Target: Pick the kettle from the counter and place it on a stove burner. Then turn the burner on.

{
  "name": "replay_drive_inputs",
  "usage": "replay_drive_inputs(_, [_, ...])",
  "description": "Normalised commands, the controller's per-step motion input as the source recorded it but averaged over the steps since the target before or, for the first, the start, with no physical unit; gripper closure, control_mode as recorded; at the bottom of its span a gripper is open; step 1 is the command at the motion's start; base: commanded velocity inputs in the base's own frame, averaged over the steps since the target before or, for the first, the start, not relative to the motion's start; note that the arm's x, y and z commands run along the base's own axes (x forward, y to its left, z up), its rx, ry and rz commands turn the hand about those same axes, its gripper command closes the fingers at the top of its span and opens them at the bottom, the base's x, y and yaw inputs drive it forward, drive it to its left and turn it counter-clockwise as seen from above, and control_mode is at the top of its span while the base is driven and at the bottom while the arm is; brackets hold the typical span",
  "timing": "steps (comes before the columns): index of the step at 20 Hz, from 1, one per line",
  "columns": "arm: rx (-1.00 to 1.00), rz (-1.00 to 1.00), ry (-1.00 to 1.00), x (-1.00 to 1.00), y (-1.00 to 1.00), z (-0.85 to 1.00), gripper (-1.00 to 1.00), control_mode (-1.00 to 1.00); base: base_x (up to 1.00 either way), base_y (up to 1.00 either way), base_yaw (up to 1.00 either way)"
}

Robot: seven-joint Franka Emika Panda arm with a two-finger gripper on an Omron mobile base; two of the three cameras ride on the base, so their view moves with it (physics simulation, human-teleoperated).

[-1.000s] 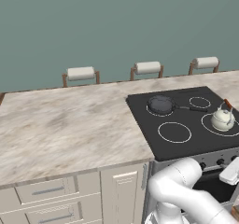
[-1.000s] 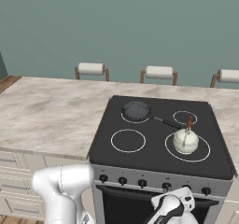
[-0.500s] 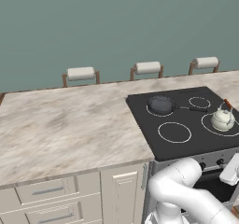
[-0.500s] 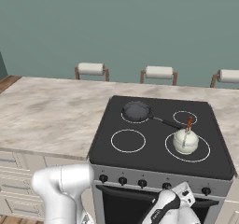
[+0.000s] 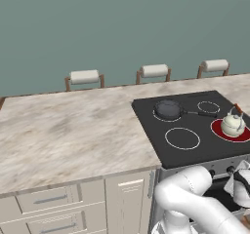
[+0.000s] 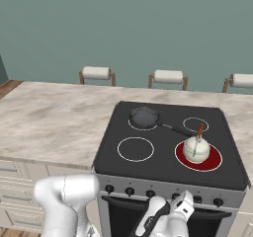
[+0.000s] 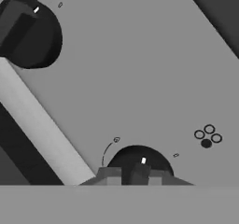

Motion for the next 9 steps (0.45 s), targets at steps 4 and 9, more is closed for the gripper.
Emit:
replay_drive_inputs(4, [-0.25, 0.67, 0.0, 0.0, 0.13, -0.76, 1.0, -1.0, 0.0, 0.0, 0.0])
replay_drive_inputs(9, [-0.24, 0.77, 0.0, 0.0, 0.08, -0.8, 1.0, -1.0, 0.0, 0.0, 0.0])
